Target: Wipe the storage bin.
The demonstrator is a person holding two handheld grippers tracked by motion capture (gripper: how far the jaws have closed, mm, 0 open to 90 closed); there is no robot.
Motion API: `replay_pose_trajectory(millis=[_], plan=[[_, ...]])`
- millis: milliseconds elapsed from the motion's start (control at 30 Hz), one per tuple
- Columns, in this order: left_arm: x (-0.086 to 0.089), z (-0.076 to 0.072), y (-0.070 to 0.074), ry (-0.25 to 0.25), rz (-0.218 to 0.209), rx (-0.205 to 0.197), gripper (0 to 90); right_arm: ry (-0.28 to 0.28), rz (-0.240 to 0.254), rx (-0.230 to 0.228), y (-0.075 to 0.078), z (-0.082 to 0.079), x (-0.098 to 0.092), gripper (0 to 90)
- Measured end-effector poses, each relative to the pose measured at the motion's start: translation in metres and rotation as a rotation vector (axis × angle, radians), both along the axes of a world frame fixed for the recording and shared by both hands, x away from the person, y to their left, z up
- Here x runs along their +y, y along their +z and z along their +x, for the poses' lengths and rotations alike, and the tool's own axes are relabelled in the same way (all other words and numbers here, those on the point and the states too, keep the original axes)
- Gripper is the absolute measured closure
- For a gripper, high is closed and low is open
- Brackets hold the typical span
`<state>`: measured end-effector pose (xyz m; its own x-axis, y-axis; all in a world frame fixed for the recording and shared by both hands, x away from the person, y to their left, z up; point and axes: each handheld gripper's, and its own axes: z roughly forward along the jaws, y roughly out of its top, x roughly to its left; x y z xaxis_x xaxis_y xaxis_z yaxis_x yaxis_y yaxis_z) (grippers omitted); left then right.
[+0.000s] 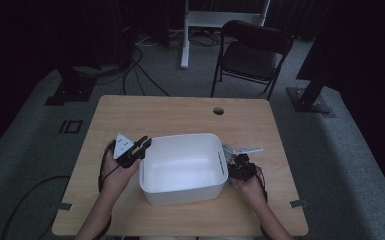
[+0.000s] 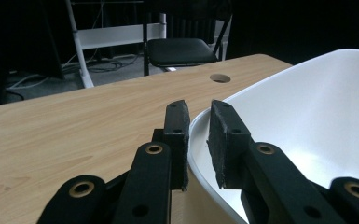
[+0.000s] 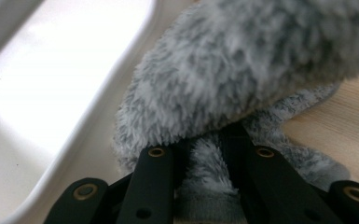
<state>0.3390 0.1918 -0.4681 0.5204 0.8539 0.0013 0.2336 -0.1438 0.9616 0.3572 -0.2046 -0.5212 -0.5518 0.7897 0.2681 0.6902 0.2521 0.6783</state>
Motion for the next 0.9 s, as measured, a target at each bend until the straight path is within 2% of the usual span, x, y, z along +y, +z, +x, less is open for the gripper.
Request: replay_pose_trajectory(millis=[200, 233, 367, 400, 433, 567, 600, 633, 700, 900], plan=[[0.001, 0.0, -0.001, -0.008, -0.011, 0.001, 77.4, -0.005, 0.034, -0.005, 0.008, -0.002, -0.007, 78.2], [0.001, 0.0, -0.001, -0.009, -0.012, 0.0, 77.4, -0.003, 0.058, -0.019, 0.016, -0.007, -0.011, 78.2], [0.001, 0.0, -0.001, -0.01, -0.008, -0.001, 77.4, 0.007, 0.101, -0.056, 0.034, -0.023, -0.021, 78.1], [0.001, 0.0, -0.001, -0.01, -0.008, -0.001, 77.4, 0.007, 0.101, -0.056, 0.034, -0.023, -0.021, 78.1], [0.001, 0.0, -0.001, -0.01, -0.009, -0.001, 77.4, 0.011, 0.119, -0.083, 0.044, -0.032, -0.025, 78.1], [0.001, 0.0, -0.001, -0.011, -0.008, 0.0, 77.5, 0.019, 0.14, -0.129, 0.061, -0.05, -0.029, 78.1], [0.001, 0.0, -0.001, -0.011, -0.008, 0.0, 77.4, 0.019, 0.14, -0.129, 0.061, -0.05, -0.029, 78.1], [0.001, 0.0, -0.001, -0.011, -0.01, -0.001, 77.4, 0.02, 0.139, -0.15, 0.068, -0.058, -0.03, 78.0], [0.001, 0.0, -0.001, -0.011, -0.01, -0.001, 77.4, 0.02, 0.134, -0.167, 0.071, -0.065, -0.031, 78.0], [0.0, 0.0, -0.001, -0.012, -0.015, -0.001, 77.5, 0.037, 0.162, -0.173, 0.076, -0.085, -0.033, 78.0]])
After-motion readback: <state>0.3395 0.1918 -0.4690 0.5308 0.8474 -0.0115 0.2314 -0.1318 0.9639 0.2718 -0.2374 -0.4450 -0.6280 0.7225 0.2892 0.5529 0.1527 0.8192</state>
